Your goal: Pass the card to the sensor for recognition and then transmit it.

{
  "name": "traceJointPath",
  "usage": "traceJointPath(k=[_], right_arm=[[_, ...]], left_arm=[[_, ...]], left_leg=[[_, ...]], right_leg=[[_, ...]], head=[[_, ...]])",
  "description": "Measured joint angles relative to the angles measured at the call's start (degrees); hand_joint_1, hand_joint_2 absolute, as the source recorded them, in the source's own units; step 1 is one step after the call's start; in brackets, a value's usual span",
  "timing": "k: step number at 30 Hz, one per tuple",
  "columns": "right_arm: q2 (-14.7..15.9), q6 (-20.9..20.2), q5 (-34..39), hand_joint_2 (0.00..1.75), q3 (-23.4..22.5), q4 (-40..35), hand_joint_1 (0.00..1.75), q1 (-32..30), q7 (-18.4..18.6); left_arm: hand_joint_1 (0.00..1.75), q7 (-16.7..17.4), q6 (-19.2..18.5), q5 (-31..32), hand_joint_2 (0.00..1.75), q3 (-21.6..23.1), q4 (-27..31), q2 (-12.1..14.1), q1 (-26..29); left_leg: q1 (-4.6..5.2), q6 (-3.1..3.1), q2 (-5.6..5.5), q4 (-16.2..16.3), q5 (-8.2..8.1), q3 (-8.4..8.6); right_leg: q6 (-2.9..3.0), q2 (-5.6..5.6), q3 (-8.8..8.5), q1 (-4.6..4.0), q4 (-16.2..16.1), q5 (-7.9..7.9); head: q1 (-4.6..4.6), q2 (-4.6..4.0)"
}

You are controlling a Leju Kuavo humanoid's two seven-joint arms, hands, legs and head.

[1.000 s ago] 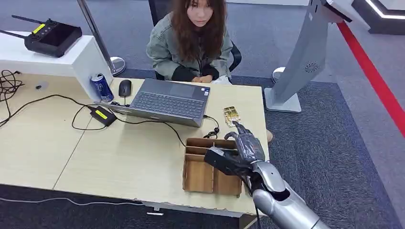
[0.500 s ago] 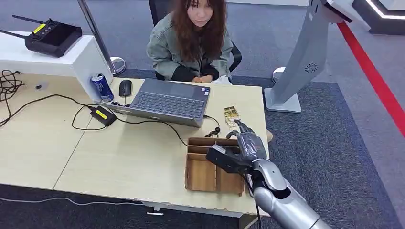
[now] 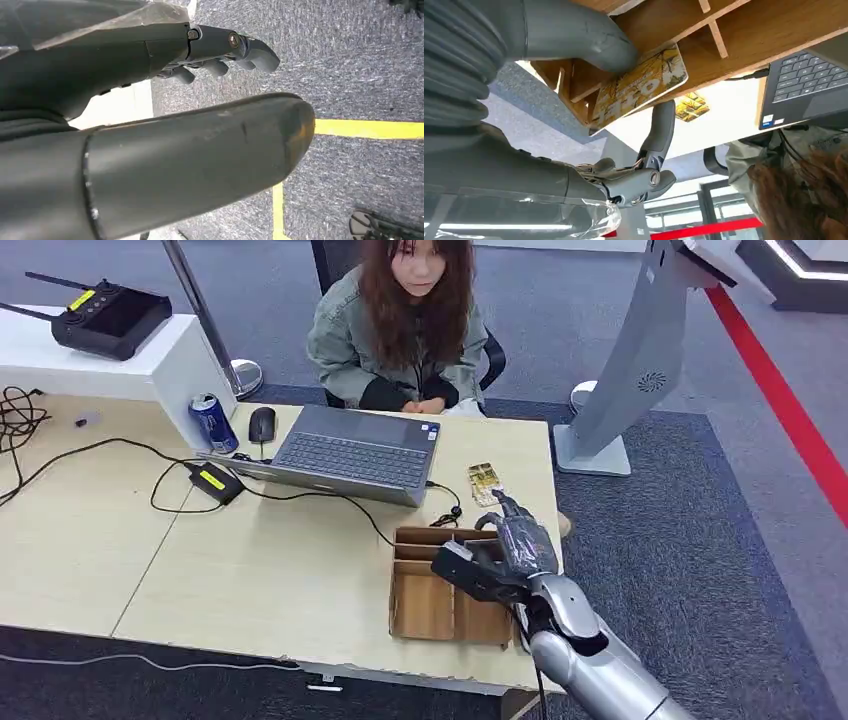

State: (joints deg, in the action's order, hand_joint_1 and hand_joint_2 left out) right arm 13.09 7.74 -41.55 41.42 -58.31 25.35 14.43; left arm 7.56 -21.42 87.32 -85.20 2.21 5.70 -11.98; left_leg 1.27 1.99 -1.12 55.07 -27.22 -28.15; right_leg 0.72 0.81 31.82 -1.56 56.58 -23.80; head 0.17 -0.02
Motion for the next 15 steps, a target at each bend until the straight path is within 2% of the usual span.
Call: traceJointPath(k=[1, 3, 5, 8, 11, 15], right_arm=[[-0.02, 0.0, 0.07, 1.75, 0.0, 0.0, 1.4, 0.0, 0.0], [-0.04, 0.11, 0.17, 1.75, -0.02, 0.0, 1.26, 0.04, 0.0], [-0.09, 0.31, 0.26, 1.75, -0.13, 0.11, 0.98, 0.15, -0.04], [-0.11, 0.61, 0.33, 1.75, -0.18, 0.31, 0.82, 0.23, -0.37], [-0.15, 1.07, 0.41, 1.75, -0.35, 0.55, 0.75, 0.51, -0.72], [-0.33, 1.36, 0.44, 1.75, -0.42, 1.01, 0.75, 0.9, -0.94]], left_arm=[[0.0, -0.02, 0.0, 0.0, 0.0, 0.0, 0.0, 0.0, 0.0], [0.0, -0.02, 0.0, 0.0, 0.0, 0.0, 0.0, 0.0, 0.0], [0.0, -0.02, 0.0, 0.0, 0.0, 0.02, 0.0, -0.02, 0.0], [0.0, -0.02, 0.0, 0.0, 0.0, 0.18, 0.0, -0.02, 0.01], [0.0, -0.04, 0.0, 0.0, 0.0, 0.57, 0.0, -0.02, 0.0], [0.0, -0.07, 0.0, 0.0, 0.0, 1.03, 0.0, -0.02, 0.0]], left_leg=[[0.0, 0.0, 0.0, 0.0, 0.0, 0.0], [0.0, 0.0, 0.0, 0.0, 0.0, 0.0], [0.0, 0.0, 0.0, 0.0, 0.0, 0.0], [0.0, 0.0, 0.0, 0.0, 0.0, -0.01], [0.0, 0.0, 0.01, 0.0, 0.0, 0.0], [0.0, 0.0, 0.02, 0.0, 0.0, 0.01]], right_leg=[[0.0, 0.0, 0.0, 0.0, 0.0, 0.0], [0.0, 0.0, 0.0, 0.0, 0.0, 0.0], [0.0, 0.0, 0.0, 0.0, 0.0, 0.0], [0.0, 0.0, 0.0, 0.0, 0.0, 0.0], [0.0, 0.0, 0.0, 0.0, 0.0, 0.0], [0.0, 0.0, 0.0, 0.0, 0.0, 0.0]], head=[[0.0, 0.0], [0.0, 0.0], [0.0, 0.0], [0.02, 0.0], [0.0, 0.0], [0.0, 0.0]])
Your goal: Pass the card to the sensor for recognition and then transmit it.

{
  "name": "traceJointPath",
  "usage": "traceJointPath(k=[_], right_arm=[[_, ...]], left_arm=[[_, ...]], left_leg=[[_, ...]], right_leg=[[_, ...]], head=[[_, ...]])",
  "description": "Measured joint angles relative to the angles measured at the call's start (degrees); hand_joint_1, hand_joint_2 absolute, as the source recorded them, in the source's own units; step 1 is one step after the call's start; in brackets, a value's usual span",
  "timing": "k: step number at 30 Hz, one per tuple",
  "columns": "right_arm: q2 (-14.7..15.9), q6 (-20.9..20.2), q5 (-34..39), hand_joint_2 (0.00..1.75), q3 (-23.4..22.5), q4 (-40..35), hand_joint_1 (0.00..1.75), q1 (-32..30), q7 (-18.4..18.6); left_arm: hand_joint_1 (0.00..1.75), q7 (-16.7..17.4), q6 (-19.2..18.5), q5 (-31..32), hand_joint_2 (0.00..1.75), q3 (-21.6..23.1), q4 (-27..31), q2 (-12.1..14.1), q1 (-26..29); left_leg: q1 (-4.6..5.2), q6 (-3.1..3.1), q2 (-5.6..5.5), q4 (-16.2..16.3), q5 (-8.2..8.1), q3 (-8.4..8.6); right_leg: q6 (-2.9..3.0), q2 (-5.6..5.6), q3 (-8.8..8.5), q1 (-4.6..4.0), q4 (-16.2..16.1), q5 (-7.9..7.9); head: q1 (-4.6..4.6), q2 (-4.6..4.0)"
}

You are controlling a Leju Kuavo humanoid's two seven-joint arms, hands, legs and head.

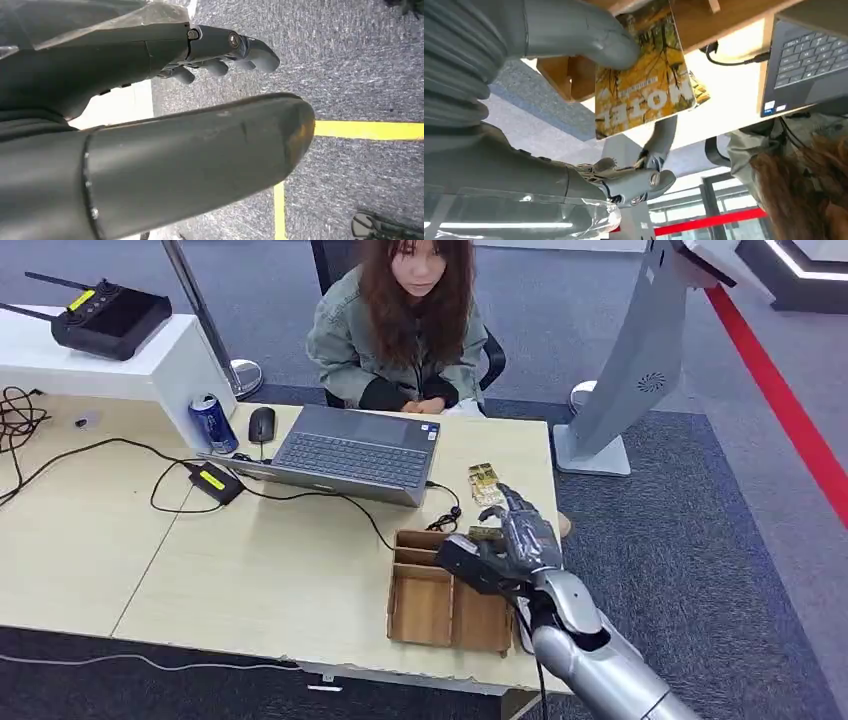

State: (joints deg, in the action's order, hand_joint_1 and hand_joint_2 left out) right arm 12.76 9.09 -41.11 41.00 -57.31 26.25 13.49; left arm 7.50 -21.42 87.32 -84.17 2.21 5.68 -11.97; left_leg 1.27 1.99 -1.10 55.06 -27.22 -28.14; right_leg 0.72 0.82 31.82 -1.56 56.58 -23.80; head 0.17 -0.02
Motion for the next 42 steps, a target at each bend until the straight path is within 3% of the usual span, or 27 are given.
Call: traceJointPath(k=[22, 27, 30, 42], right_arm=[[-0.39, 0.02, 0.41, 1.75, 0.02, 0.5, 0.94, 0.1, -0.44], [-0.83, 0.11, 0.55, 1.75, 0.02, 1.03, 1.27, 0.1, -0.48], [-1.05, 0.37, 0.63, 1.75, 0.04, 1.44, 1.36, 0.13, -0.83], [-1.53, 1.05, 0.98, 1.75, 0.02, 2.05, 1.41, 0.32, -1.09]], left_arm=[[0.0, 0.0, 0.0, 0.0, 0.0, 0.26, 0.0, -0.05, 0.0], [0.0, 0.0, 0.0, 0.0, 0.0, 0.28, 0.0, -0.07, 0.0], [0.0, 0.0, 0.0, 0.0, 0.0, 0.28, 0.0, -0.07, 0.0], [0.0, 0.0, 0.0, 0.0, 0.0, 0.28, 0.0, -0.11, 0.0]], left_leg=[[0.0, -0.02, 0.0, 0.0, 0.01, -0.01], [0.0, -0.02, 0.0, 0.0, 0.01, -0.01], [0.0, -0.02, 0.0, 0.0, 0.02, -0.01], [0.0, -0.02, 0.0, 0.0, 0.03, -0.02]], right_leg=[[0.01, 0.0, 0.01, 0.0, 0.0, 0.01], [0.01, 0.0, 0.01, 0.0, 0.0, 0.01], [0.02, 0.0, 0.0, 0.0, 0.0, 0.02], [0.02, 0.0, 0.01, 0.0, 0.0, 0.04]], head=[[0.0, 0.0], [0.0, 0.0], [0.0, 0.0], [0.0, 0.0]])
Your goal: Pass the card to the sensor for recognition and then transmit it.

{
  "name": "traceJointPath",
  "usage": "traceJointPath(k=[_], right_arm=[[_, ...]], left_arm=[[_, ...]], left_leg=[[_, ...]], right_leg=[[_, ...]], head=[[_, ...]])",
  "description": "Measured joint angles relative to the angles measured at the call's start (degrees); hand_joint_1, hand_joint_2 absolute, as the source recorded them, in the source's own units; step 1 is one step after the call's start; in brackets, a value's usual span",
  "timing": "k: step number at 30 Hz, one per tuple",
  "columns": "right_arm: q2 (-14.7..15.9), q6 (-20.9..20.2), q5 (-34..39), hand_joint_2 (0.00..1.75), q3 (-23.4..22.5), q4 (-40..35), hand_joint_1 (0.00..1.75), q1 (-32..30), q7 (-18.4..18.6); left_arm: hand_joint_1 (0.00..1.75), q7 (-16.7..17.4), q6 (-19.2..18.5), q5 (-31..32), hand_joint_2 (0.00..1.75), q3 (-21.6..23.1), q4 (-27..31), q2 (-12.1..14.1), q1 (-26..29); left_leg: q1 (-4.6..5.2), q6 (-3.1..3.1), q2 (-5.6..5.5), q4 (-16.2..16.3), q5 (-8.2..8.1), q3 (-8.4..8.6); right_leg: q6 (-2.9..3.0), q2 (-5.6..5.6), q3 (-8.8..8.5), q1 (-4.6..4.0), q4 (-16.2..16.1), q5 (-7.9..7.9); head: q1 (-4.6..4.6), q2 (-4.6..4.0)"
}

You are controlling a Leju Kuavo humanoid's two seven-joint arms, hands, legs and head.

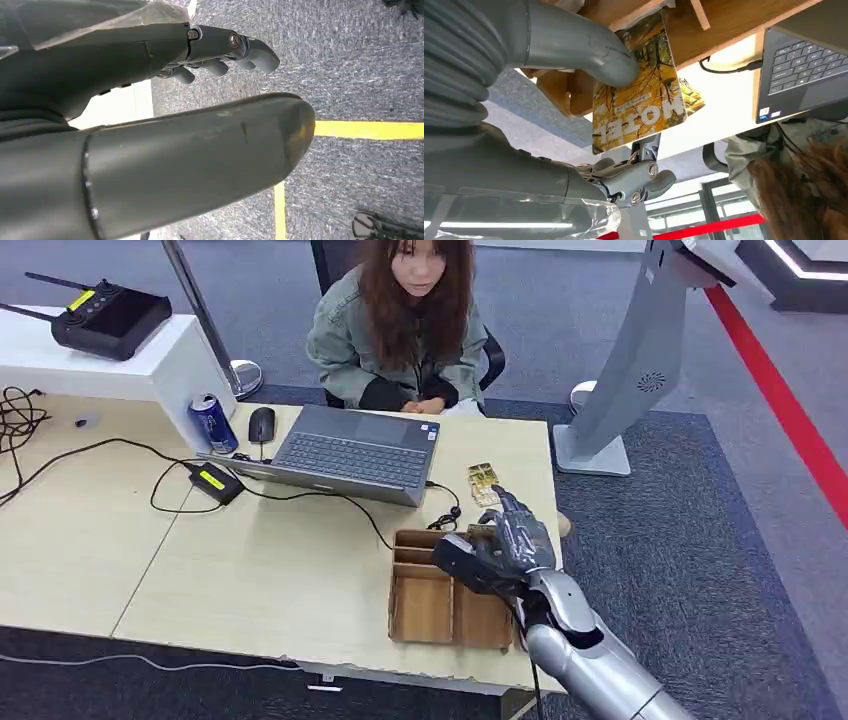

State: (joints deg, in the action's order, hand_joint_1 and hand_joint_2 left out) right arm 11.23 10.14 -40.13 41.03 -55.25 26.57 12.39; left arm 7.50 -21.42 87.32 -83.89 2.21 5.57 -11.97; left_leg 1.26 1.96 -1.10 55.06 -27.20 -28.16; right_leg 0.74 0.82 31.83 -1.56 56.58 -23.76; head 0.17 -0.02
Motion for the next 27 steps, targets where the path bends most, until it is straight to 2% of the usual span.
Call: traceJointPath(k=[8, 11, 15, 17, 19, 20, 21, 27], right_arm=[[-0.28, 0.61, 0.79, 1.75, 0.0, 0.7, 1.36, 0.21, -0.63], [-0.35, 0.83, 0.79, 1.75, 0.0, 0.81, 0.86, 0.22, -0.83], [-0.48, 1.29, 1.05, 1.75, 0.0, 1.22, 0.38, 0.47, -1.03], [-0.52, 1.6, 1.33, 1.75, -0.02, 1.29, 0.3, 0.75, -1.09], [-0.52, 1.86, 1.46, 1.75, -0.02, 1.35, 0.1, 1.07, -1.16], [-0.52, 1.92, 1.49, 1.75, -0.04, 1.35, 0.1, 1.15, -1.18], [-0.52, 2.06, 1.51, 1.75, -0.04, 1.35, 0.0, 1.2, -1.22], [-0.7, 2.27, 2.1, 1.75, -0.59, 1.64, 0.0, 1.8, -1.42]], left_arm=[[0.0, -0.09, 0.02, 0.0, 0.0, 0.04, 0.0, -0.05, 0.0], [0.0, -0.11, 0.02, 0.0, 0.0, 0.07, 0.0, -0.07, 0.0], [0.0, -0.11, 0.02, 0.0, 0.0, 0.11, 0.0, -0.07, 0.0], [0.0, -0.11, 0.02, 0.0, 0.0, 0.13, 0.0, -0.07, 0.0], [0.0, -0.11, 0.02, 0.0, 0.0, 0.15, 0.0, -0.07, 0.0], [0.0, -0.11, 0.02, 0.0, 0.0, 0.22, 0.0, -0.09, 0.01], [0.0, -0.11, 0.02, 0.0, 0.0, 0.37, 0.0, -0.09, 0.01], [0.0, -0.13, 0.02, 0.0, 0.0, 0.98, 0.0, -0.13, 0.01]], left_leg=[[0.0, 0.0, 0.0, 0.0, 0.0, -0.02], [0.0, 0.0, 0.0, 0.0, 0.0, -0.02], [0.0, 0.0, 0.0, 0.0, 0.0, -0.02], [0.0, 0.0, 0.0, 0.0, 0.0, -0.01], [0.0, 0.0, 0.0, 0.0, 0.0, 0.0], [0.0, 0.0, 0.0, 0.0, 0.0, -0.01], [0.0, 0.0, 0.0, 0.0, 0.0, 0.0], [0.0, 0.0, 0.0, 0.0, 0.0, 0.01]], right_leg=[[0.0, 0.0, 0.01, 0.0, 0.0, 0.0], [0.0, 0.0, 0.02, 0.0, 0.0, 0.0], [0.0, 0.0, 0.02, 0.0, 0.0, 0.0], [0.0, 0.0, 0.02, 0.0, 0.0, 0.0], [0.0, 0.0, 0.02, 0.0, 0.0, 0.0], [0.0, 0.0, 0.02, 0.0, 0.0, 0.0], [0.0, 0.0, 0.02, 0.0, 0.0, 0.0], [0.0, 0.0, 0.01, 0.0, 0.0, 0.0]], head=[[0.0, 0.0], [0.0, 0.0], [0.0, 0.0], [0.0, 0.0], [0.0, 0.0], [0.0, 0.0], [0.0, 0.0], [0.0, 0.0]])
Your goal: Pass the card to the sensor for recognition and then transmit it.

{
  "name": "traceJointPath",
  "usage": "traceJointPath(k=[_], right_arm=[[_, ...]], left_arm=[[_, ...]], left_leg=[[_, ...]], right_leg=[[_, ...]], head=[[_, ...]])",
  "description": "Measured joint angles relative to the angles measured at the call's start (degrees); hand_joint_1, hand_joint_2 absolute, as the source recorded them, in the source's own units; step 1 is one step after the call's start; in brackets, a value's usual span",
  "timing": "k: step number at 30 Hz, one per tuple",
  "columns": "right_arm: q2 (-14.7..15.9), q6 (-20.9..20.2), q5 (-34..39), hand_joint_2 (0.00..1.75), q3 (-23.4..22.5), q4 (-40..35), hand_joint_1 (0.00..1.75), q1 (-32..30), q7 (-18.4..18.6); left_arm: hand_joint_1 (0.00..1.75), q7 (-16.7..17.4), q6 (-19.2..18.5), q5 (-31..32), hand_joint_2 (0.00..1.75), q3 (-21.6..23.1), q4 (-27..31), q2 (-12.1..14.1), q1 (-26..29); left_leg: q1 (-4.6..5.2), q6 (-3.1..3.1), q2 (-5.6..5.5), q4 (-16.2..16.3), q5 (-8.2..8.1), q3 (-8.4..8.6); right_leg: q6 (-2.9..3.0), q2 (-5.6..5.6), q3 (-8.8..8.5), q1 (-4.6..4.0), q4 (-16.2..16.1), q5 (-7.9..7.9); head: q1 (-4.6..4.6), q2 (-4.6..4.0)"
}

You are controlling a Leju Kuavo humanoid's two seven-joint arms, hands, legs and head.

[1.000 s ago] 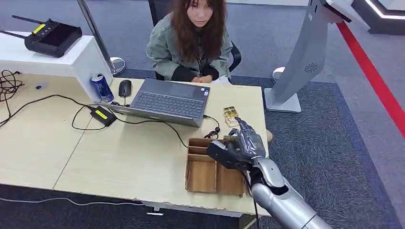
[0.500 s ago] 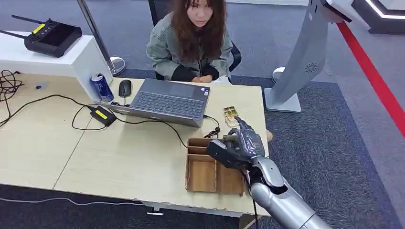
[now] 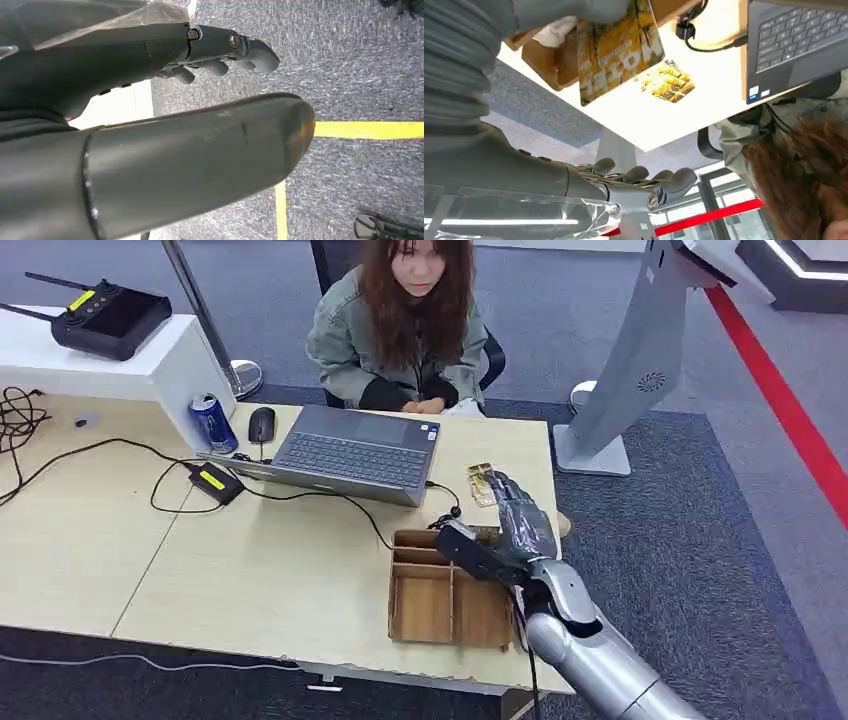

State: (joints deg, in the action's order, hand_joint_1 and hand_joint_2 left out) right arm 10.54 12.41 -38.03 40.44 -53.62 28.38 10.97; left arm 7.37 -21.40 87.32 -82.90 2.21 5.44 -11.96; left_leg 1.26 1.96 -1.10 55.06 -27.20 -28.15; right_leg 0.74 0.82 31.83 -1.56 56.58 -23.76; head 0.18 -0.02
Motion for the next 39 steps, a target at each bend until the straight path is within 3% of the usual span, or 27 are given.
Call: traceJointPath(k=[5, 10, 12, 13, 14, 39], right_arm=[[0.0, 0.22, 0.79, 1.75, -0.44, 0.0, 0.24, 0.08, -0.2], [0.04, 0.09, 0.85, 1.75, -0.46, 0.0, 0.94, 0.05, -0.2], [0.04, 0.09, 0.85, 1.75, -0.46, 0.0, 1.12, 0.03, -0.17], [0.04, 0.0, 0.88, 1.75, -0.46, 0.0, 1.34, 0.0, -0.18], [0.04, 0.0, 0.88, 1.75, -0.46, 0.0, 1.41, -0.01, -0.17], [0.11, -0.17, 1.03, 1.75, -0.48, -0.04, 1.59, 0.07, 0.7]], left_arm=[[0.0, -0.02, 0.0, 0.0, 0.0, 0.04, 0.0, -0.02, 0.01], [0.0, -0.04, 0.0, 0.0, 0.0, 0.09, 0.0, -0.02, 0.01], [0.0, -0.04, 0.0, 0.0, 0.0, 0.13, 0.0, -0.02, 0.01], [0.0, -0.07, 0.0, 0.0, 0.0, 0.15, 0.0, -0.02, 0.01], [0.0, -0.09, 0.0, 0.0, 0.0, 0.18, 0.0, -0.02, 0.01], [0.0, -0.17, 0.0, 0.0, 0.0, 0.44, 0.0, -0.07, 0.01]], left_leg=[[0.0, 0.0, 0.0, 0.0, 0.0, -0.01], [0.0, 0.0, 0.0, 0.0, 0.0, -0.03], [0.0, 0.0, 0.0, 0.0, 0.0, -0.04], [0.0, 0.0, 0.0, 0.0, 0.0, -0.04], [0.0, 0.0, 0.0, 0.0, 0.0, -0.05], [0.0, 0.0, 0.0, 0.0, 0.0, -0.06]], right_leg=[[0.0, 0.0, 0.0, 0.0, 0.0, 0.0], [0.0, 0.0, 0.02, 0.0, 0.0, 0.0], [0.0, 0.0, 0.03, 0.0, 0.0, 0.0], [0.0, 0.0, 0.03, 0.0, 0.0, 0.0], [0.0, 0.0, 0.04, 0.0, 0.0, 0.0], [0.0, 0.0, 0.04, 0.0, 0.0, 0.0]], head=[[0.0, 0.0], [0.0, 0.0], [0.0, 0.0], [0.0, 0.0], [0.0, 0.0], [0.0, 0.0]])
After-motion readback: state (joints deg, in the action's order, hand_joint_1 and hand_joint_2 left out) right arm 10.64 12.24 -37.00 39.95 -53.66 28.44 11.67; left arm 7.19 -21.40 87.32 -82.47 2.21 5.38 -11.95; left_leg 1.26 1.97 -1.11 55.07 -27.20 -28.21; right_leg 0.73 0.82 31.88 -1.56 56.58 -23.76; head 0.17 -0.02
